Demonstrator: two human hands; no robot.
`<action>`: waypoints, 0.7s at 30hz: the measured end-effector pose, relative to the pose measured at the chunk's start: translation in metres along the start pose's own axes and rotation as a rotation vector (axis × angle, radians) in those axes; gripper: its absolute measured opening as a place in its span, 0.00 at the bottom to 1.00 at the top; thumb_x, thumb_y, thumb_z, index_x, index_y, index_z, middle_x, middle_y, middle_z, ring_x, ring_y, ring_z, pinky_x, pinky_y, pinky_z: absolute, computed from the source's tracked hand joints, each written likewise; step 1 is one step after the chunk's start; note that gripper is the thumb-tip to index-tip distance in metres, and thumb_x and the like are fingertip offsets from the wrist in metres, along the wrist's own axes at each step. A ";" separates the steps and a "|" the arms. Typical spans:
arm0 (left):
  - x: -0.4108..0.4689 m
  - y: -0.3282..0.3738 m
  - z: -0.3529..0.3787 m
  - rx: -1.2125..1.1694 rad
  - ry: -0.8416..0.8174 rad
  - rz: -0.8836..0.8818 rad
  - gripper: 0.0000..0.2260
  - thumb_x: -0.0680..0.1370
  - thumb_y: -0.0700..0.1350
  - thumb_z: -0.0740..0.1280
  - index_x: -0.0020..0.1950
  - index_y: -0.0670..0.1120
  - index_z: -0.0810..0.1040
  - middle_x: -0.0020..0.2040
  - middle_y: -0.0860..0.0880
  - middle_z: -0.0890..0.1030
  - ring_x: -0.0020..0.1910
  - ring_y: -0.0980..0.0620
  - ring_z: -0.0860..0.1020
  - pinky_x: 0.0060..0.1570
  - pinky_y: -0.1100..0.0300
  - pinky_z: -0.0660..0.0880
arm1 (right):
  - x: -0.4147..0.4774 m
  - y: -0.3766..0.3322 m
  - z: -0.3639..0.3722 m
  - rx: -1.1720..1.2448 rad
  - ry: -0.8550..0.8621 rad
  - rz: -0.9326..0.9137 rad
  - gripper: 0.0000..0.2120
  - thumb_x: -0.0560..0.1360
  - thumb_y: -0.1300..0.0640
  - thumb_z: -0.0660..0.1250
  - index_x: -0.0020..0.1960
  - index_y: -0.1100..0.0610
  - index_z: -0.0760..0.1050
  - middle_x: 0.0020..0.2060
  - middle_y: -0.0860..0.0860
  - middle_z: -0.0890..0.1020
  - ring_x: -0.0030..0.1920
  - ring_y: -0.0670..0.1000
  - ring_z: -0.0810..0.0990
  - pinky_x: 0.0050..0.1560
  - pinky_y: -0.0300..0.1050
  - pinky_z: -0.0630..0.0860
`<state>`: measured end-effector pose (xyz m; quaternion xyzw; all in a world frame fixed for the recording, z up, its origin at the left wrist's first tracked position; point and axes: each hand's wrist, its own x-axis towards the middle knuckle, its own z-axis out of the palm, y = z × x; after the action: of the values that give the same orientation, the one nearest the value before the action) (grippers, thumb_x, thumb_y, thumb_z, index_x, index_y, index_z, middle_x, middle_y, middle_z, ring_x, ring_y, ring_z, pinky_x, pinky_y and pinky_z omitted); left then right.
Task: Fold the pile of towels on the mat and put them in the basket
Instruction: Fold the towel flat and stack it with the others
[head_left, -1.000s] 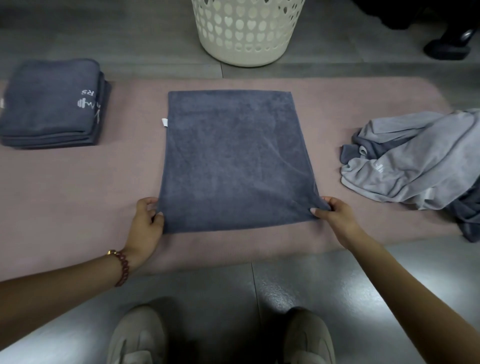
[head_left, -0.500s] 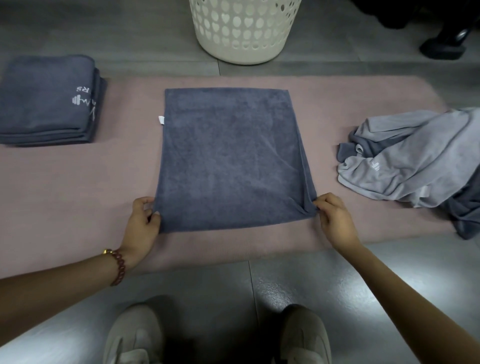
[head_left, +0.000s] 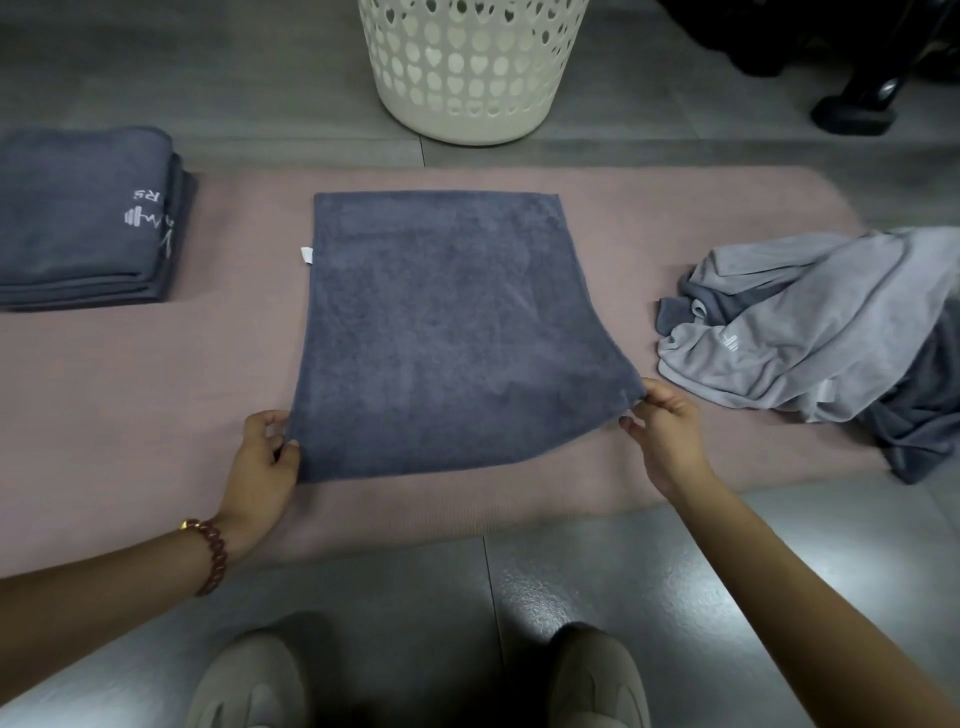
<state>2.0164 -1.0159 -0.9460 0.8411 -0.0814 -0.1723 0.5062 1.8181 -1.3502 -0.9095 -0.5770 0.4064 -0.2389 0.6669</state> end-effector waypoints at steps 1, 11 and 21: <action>0.001 -0.001 0.000 0.000 -0.002 -0.003 0.12 0.79 0.32 0.56 0.57 0.46 0.64 0.51 0.41 0.77 0.49 0.45 0.75 0.51 0.51 0.70 | 0.001 0.001 -0.004 0.101 0.007 0.092 0.23 0.73 0.76 0.55 0.37 0.54 0.80 0.30 0.47 0.80 0.35 0.47 0.75 0.37 0.37 0.74; -0.001 0.002 0.001 -0.013 0.008 -0.010 0.12 0.79 0.32 0.56 0.57 0.46 0.64 0.50 0.41 0.76 0.49 0.45 0.74 0.50 0.55 0.68 | 0.003 0.001 -0.010 0.008 -0.024 0.115 0.13 0.79 0.66 0.59 0.39 0.54 0.73 0.30 0.45 0.80 0.35 0.46 0.77 0.37 0.37 0.76; 0.000 -0.001 -0.008 0.002 0.013 -0.055 0.13 0.79 0.33 0.59 0.63 0.39 0.66 0.48 0.40 0.77 0.47 0.45 0.74 0.48 0.54 0.69 | 0.003 0.018 -0.021 -0.380 0.134 0.241 0.13 0.76 0.63 0.62 0.33 0.59 0.74 0.32 0.56 0.77 0.34 0.54 0.75 0.38 0.52 0.79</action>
<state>2.0189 -1.0088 -0.9436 0.8447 -0.0551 -0.1807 0.5008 1.8004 -1.3608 -0.9283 -0.6224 0.5532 -0.1148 0.5417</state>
